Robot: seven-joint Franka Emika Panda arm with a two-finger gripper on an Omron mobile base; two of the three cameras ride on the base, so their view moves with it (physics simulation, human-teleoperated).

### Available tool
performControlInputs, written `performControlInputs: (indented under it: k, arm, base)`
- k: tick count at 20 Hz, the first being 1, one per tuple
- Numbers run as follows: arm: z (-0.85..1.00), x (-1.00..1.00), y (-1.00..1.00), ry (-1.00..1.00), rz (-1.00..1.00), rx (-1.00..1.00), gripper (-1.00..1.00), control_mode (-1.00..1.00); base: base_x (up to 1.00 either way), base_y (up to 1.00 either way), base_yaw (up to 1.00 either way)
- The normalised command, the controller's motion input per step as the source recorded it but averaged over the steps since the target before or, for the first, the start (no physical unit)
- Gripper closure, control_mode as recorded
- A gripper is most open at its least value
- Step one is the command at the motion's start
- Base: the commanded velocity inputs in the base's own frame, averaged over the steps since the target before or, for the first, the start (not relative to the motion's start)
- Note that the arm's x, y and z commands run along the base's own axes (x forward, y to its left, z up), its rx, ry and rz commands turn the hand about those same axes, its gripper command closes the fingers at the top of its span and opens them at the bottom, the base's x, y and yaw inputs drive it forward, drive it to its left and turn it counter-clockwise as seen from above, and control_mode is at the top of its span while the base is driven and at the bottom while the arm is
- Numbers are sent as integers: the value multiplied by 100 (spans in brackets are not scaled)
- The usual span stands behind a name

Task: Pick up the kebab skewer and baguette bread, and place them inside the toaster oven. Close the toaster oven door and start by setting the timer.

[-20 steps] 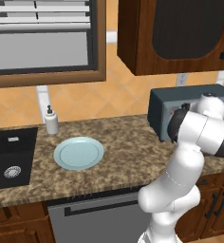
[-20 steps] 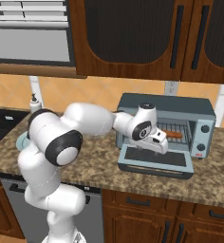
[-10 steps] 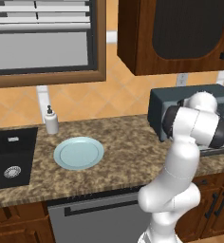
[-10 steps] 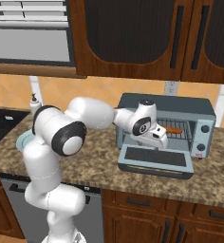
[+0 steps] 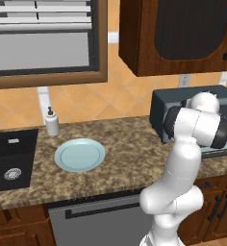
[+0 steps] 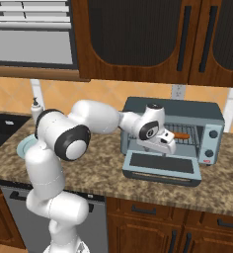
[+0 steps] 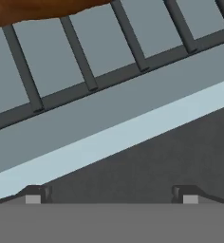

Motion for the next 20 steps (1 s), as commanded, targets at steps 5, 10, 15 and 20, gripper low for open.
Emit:
performControlInputs:
  k: [5,10,15,20]
  arm:
    - [25,-45,-18,-5,0,0,-100,-100]
    - [42,-76,-43,-7,0,0,-100,-100]
    - [16,-96,-13,-7,0,0,-100,-100]
    - [-8,-77,37,-1,3,0,-100,-100]
  base:
    - [0,0,0]
    - [0,0,0]
    - [0,0,0]
    - [0,0,0]
